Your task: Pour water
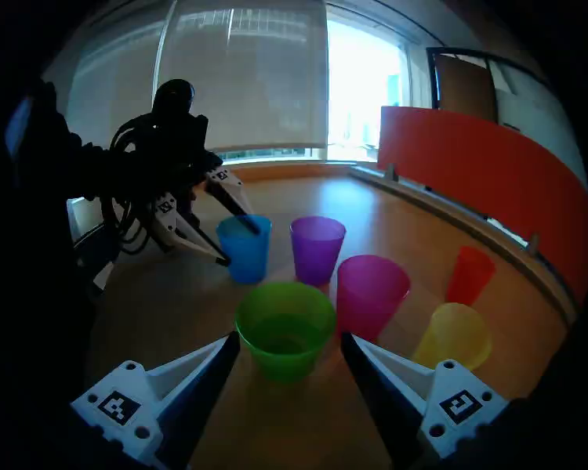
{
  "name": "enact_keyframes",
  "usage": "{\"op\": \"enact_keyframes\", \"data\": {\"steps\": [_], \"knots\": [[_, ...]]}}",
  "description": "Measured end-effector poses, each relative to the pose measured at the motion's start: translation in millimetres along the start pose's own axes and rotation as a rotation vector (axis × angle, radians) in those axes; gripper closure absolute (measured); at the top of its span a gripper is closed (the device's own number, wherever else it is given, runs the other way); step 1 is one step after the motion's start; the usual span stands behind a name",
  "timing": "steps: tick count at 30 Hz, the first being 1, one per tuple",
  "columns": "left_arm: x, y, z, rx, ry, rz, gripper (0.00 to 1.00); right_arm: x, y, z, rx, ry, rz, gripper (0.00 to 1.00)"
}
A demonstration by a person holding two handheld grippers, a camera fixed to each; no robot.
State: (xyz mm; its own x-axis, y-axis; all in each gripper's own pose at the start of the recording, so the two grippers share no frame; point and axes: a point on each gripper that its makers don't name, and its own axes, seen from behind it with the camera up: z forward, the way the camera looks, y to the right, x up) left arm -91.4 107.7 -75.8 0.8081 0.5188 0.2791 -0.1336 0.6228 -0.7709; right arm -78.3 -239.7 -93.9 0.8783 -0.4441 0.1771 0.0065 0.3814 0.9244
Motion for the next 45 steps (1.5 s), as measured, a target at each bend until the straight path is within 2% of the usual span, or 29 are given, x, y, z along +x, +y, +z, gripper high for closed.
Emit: {"op": "enact_keyframes", "data": {"steps": [14,23,36,45], "knots": [[-5,-5.0,-18.8,0.033,-0.007,0.003,0.11,0,2,-19.2,-0.034,0.003,0.001,0.0],[-10,-11.3,-36.6,0.08,-0.005,0.005,0.11,6,3,-36.7,-0.072,0.015,-0.004,0.0],[-10,-31.5,-66.3,0.165,0.02,-0.011,0.11,18,7,-61.4,-0.145,0.047,0.002,0.0],[-8,-52.4,-85.1,0.241,0.051,-0.033,0.11,22,11,-74.2,-0.197,0.062,0.008,0.0]]}}
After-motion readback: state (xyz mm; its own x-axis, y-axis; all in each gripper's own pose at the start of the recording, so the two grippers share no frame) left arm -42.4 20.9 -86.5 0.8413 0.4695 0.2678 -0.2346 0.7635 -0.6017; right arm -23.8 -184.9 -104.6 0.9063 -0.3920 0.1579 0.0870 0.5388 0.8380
